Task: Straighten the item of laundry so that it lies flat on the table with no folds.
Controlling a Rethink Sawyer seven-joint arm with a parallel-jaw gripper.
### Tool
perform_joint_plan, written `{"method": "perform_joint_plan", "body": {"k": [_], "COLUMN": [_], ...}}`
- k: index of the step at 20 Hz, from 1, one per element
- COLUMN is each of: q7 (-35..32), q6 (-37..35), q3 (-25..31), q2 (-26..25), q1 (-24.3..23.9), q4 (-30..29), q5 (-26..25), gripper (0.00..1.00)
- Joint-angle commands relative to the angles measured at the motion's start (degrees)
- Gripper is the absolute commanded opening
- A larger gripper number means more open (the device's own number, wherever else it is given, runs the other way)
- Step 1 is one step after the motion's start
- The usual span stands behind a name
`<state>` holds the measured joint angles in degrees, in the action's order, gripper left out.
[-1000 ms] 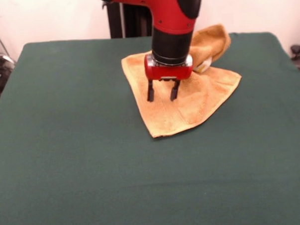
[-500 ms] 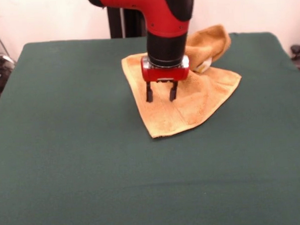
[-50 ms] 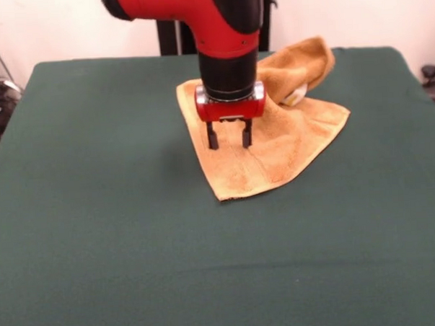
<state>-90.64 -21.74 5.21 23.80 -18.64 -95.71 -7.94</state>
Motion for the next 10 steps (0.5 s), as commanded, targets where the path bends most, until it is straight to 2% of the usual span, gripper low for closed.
{"method": "perform_joint_plan", "body": {"k": [1,10], "q7": [2.26,1.38], "q6": [12.37,10.48], "q3": [0.62,1.52], "q2": [-20.12,-20.13], "q1": [-7.71,-9.33], "q4": [8.05,9.87], "q5": [-9.96,-14.39], "gripper": [1.00,1.00]}}
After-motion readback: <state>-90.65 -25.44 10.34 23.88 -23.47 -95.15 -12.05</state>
